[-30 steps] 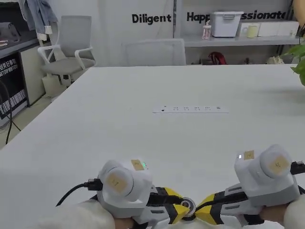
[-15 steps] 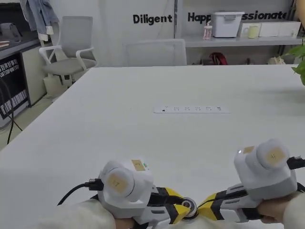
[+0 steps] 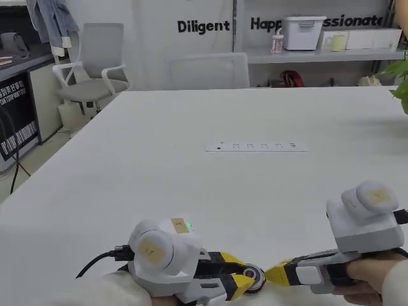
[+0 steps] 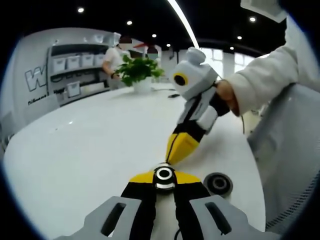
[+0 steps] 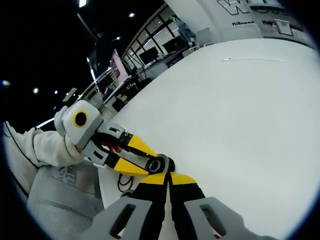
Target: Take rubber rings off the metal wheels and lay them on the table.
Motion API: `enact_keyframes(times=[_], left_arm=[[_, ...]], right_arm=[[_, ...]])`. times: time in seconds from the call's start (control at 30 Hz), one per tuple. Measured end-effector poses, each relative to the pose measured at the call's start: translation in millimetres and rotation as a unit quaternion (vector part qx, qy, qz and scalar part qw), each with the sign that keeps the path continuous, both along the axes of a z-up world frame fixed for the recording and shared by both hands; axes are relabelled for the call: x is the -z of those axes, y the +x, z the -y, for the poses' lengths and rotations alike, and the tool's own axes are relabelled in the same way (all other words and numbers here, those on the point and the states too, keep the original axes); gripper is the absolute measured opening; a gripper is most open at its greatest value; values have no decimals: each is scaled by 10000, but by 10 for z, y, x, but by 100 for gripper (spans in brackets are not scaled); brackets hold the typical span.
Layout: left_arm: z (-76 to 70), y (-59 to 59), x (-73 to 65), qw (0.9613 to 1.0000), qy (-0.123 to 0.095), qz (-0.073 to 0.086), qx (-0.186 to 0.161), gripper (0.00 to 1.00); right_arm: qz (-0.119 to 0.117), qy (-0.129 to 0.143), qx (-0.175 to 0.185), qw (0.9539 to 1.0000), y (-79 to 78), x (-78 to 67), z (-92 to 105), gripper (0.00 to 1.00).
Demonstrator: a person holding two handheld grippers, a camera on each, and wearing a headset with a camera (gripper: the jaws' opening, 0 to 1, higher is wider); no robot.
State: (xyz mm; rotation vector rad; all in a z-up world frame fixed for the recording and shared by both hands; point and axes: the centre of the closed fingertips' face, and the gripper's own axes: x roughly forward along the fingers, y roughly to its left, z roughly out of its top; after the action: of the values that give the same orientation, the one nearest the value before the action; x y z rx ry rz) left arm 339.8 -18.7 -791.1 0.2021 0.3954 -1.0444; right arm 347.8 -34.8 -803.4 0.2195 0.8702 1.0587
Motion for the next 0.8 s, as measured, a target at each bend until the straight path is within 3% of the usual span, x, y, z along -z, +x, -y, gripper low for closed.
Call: enact_keyframes(times=[0.17,0.43,0.8], left_arm=[[-1,-3,-4,9999,-110,40,-1,14],[-7,-7,-11,9996,-273,45,-17,14],[-9,-5,-6,9996,-264,66,-51,14]], right_arm=[[-226,145,142,9995,4,-10,4,0],[-381,260,171,9988,-14,-54,-36,0],[-296,145,67,9994,-23,-67,-56,0]])
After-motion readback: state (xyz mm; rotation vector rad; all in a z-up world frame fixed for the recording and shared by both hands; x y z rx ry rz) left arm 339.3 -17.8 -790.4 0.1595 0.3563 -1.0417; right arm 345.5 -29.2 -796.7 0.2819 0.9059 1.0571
